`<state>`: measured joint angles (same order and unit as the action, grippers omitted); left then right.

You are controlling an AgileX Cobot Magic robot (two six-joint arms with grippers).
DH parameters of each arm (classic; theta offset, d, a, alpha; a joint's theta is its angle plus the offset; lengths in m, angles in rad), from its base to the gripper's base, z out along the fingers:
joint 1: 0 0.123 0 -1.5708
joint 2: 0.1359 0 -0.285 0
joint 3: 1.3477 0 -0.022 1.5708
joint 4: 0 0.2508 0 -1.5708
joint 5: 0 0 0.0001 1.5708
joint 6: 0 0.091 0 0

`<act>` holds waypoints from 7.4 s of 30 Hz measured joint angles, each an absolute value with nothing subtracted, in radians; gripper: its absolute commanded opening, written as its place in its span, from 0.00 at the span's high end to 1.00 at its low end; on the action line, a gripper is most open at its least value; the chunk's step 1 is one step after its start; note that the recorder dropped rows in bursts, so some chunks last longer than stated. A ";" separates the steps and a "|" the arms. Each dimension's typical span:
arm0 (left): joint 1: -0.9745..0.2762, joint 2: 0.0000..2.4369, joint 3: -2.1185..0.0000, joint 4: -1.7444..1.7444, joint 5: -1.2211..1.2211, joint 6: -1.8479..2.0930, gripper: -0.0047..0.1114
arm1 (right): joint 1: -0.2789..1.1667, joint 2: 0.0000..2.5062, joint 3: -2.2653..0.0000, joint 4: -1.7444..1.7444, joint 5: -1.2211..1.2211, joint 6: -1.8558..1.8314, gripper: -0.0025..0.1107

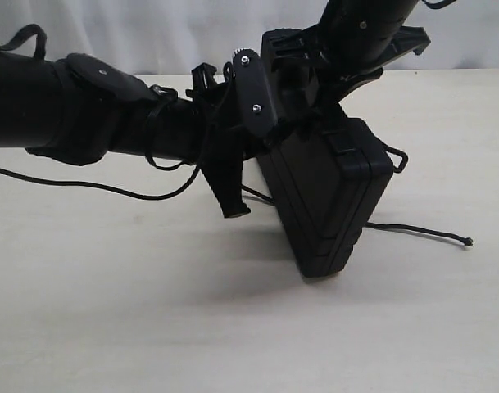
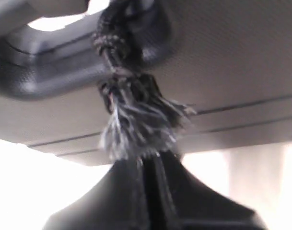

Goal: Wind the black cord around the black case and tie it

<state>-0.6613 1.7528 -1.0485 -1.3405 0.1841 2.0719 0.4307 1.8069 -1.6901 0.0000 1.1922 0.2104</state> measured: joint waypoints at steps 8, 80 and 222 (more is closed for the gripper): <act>-0.661 1.763 -1.134 -1.427 0.235 2.072 0.96 | 0.431 1.807 -1.690 0.000 1.192 0.210 0.94; -0.663 1.393 -0.954 -1.524 -0.442 2.019 0.43 | 0.472 1.784 -1.530 0.279 0.929 0.160 0.94; -0.546 1.680 -1.048 0.543 0.310 0.177 0.78 | 0.018 1.241 -0.952 0.857 0.604 -0.614 0.94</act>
<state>-0.5461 1.6805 -1.0478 0.5433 0.3097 0.1768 0.0176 1.2414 -0.9524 0.8570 0.6035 -0.6142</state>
